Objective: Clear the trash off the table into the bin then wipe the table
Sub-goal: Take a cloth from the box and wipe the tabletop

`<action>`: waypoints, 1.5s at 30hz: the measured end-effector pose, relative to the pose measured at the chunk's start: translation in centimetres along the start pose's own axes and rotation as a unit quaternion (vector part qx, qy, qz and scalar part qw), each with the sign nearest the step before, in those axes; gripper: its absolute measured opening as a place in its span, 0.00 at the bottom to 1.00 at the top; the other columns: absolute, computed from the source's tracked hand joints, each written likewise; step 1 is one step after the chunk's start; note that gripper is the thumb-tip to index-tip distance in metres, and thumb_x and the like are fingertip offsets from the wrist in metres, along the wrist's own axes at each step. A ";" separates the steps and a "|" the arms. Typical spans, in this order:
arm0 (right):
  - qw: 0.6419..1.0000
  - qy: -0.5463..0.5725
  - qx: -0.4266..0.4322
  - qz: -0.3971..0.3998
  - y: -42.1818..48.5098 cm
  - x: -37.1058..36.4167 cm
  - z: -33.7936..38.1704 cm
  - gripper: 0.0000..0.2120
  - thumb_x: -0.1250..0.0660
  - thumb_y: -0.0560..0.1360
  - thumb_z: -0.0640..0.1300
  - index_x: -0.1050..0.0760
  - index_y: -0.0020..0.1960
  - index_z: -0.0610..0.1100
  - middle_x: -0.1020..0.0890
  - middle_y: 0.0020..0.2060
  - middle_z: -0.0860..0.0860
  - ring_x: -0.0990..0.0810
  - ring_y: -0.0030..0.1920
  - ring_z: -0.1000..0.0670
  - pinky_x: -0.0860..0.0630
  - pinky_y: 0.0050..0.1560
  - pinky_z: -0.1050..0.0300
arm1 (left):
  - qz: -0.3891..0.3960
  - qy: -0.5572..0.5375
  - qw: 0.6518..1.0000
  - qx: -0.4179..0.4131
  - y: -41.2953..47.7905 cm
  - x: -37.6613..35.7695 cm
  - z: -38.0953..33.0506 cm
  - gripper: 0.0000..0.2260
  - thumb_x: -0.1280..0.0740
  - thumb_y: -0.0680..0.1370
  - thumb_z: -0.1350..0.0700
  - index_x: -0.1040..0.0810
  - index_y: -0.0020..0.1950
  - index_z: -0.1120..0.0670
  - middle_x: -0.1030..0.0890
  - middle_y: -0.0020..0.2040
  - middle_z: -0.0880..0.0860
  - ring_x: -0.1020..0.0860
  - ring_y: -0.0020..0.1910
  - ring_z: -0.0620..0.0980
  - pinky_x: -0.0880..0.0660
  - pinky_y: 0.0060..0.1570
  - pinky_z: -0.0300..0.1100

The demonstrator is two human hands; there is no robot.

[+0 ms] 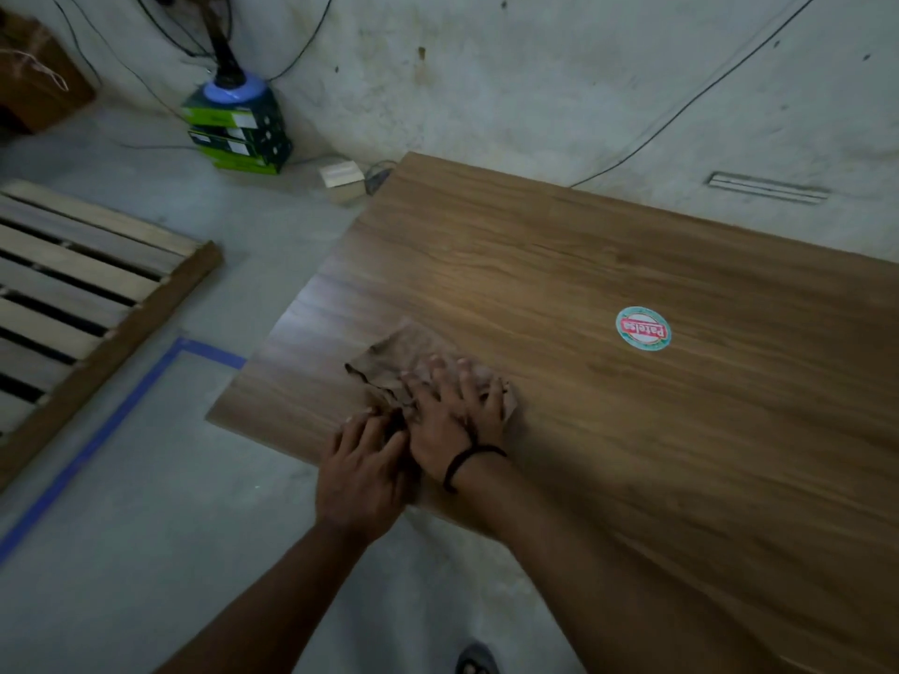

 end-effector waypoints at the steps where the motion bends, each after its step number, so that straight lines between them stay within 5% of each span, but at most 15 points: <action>1: 1.000 0.001 0.022 0.003 0.1 -0.4 -0.1 0.25 0.55 0.79 0.62 0.52 0.75 0.64 0.54 0.79 0.57 0.58 0.78 0.45 0.63 0.71 0.30 | 0.000 -0.002 1.000 0.001 0.0 0.0 0.0 0.19 0.42 0.74 0.46 0.25 0.61 0.50 0.23 0.63 0.56 0.27 0.62 0.62 0.29 0.57 0.52; 6: 0.997 0.054 -0.045 -0.020 4.8 2.0 -9.1 0.30 0.57 0.75 0.62 0.45 0.77 0.57 0.47 0.79 0.50 0.50 0.78 0.41 0.55 0.74 0.36 | 0.001 0.002 1.000 0.014 0.1 -0.2 0.1 0.21 0.43 0.75 0.48 0.23 0.65 0.49 0.23 0.64 0.55 0.27 0.63 0.60 0.28 0.60 0.54; 11: 0.984 0.005 -0.176 0.001 6.9 4.2 -13.4 0.26 0.55 0.78 0.64 0.52 0.75 0.64 0.53 0.78 0.57 0.56 0.78 0.43 0.55 0.72 0.31 | -0.002 0.009 1.000 0.020 0.1 0.2 -0.1 0.20 0.43 0.74 0.48 0.23 0.64 0.48 0.22 0.64 0.54 0.26 0.62 0.59 0.28 0.59 0.52; 17: 1.000 -0.019 -0.003 0.016 3.9 0.9 -0.5 0.26 0.55 0.79 0.63 0.54 0.75 0.65 0.55 0.79 0.56 0.59 0.78 0.43 0.60 0.71 0.30 | -0.009 0.006 1.000 0.013 0.0 0.1 -0.1 0.19 0.43 0.74 0.47 0.21 0.60 0.49 0.22 0.64 0.55 0.27 0.63 0.60 0.30 0.59 0.52; 21: 0.999 0.003 0.041 0.008 3.9 1.3 -0.9 0.26 0.55 0.79 0.60 0.50 0.77 0.60 0.52 0.79 0.54 0.56 0.79 0.45 0.63 0.74 0.42 | -0.014 0.003 1.000 0.004 -0.1 0.2 -0.2 0.19 0.43 0.74 0.46 0.21 0.61 0.48 0.22 0.64 0.54 0.27 0.63 0.60 0.33 0.59 0.51; 24: 0.997 -0.011 -0.069 0.022 5.9 3.1 -8.7 0.32 0.60 0.77 0.61 0.51 0.79 0.51 0.53 0.79 0.48 0.56 0.78 0.42 0.60 0.76 0.44 | -0.017 0.007 1.000 -0.003 -0.2 0.3 -0.1 0.21 0.43 0.74 0.46 0.23 0.64 0.47 0.22 0.64 0.53 0.26 0.63 0.59 0.37 0.61 0.50; 27: 0.977 -0.019 -0.215 0.003 5.9 4.9 -14.1 0.33 0.59 0.74 0.66 0.51 0.77 0.60 0.52 0.79 0.53 0.55 0.78 0.41 0.53 0.74 0.35 | -0.022 -0.020 1.000 -0.001 -0.1 0.5 -0.1 0.20 0.43 0.74 0.46 0.23 0.63 0.46 0.22 0.64 0.52 0.26 0.63 0.59 0.37 0.61 0.50; 29: 0.972 0.006 -0.236 0.000 5.8 4.3 -12.1 0.29 0.55 0.76 0.65 0.50 0.76 0.61 0.52 0.79 0.54 0.55 0.78 0.41 0.53 0.73 0.33 | -0.030 -0.075 0.997 0.001 -0.1 0.9 0.2 0.19 0.42 0.73 0.47 0.24 0.63 0.47 0.22 0.63 0.53 0.25 0.62 0.59 0.35 0.60 0.49; 33: 0.992 0.014 -0.123 0.004 4.9 0.6 -1.1 0.27 0.55 0.78 0.62 0.51 0.76 0.61 0.53 0.79 0.53 0.56 0.78 0.42 0.58 0.73 0.35 | -0.124 -0.206 0.968 0.077 -0.6 3.6 4.9 0.23 0.40 0.70 0.50 0.24 0.62 0.55 0.22 0.59 0.59 0.24 0.55 0.61 0.26 0.54 0.51; 35: 0.998 -0.029 -0.060 -0.022 3.1 -0.5 4.0 0.26 0.54 0.79 0.61 0.52 0.76 0.63 0.52 0.79 0.55 0.55 0.78 0.42 0.58 0.72 0.32 | -0.153 -0.127 0.970 0.141 -1.0 4.6 9.4 0.23 0.39 0.71 0.49 0.25 0.63 0.55 0.24 0.62 0.61 0.27 0.59 0.63 0.29 0.57 0.56; 39: 0.999 -0.043 -0.016 -0.022 2.7 -0.4 4.2 0.26 0.52 0.79 0.59 0.52 0.76 0.63 0.51 0.79 0.55 0.54 0.78 0.45 0.57 0.74 0.36 | -0.068 -0.021 0.978 0.196 -2.8 4.1 16.3 0.31 0.44 0.75 0.35 0.33 0.72 0.52 0.33 0.73 0.59 0.35 0.70 0.62 0.37 0.66 0.57; 42: 0.993 -0.026 -0.117 -0.014 6.6 0.6 -3.1 0.36 0.62 0.70 0.64 0.50 0.77 0.58 0.51 0.79 0.49 0.52 0.78 0.42 0.52 0.75 0.39 | -0.051 -0.019 0.986 0.160 -3.3 3.7 17.1 0.34 0.45 0.75 0.33 0.33 0.73 0.54 0.33 0.73 0.60 0.30 0.67 0.62 0.32 0.63 0.54; 45: 0.969 -0.023 -0.247 -0.018 8.6 2.3 -7.1 0.34 0.60 0.71 0.66 0.51 0.76 0.61 0.50 0.79 0.52 0.51 0.78 0.41 0.49 0.74 0.36 | -0.069 -0.024 0.985 0.155 -3.4 3.5 17.0 0.33 0.45 0.76 0.34 0.33 0.73 0.55 0.32 0.73 0.59 0.30 0.67 0.61 0.31 0.63 0.53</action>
Point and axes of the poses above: each hand's wrist, its own y-axis towards the middle knuckle, its own x-axis out of the back of the hand, z = x × y, the point moved 6 cm from there along y, towards the middle knuckle
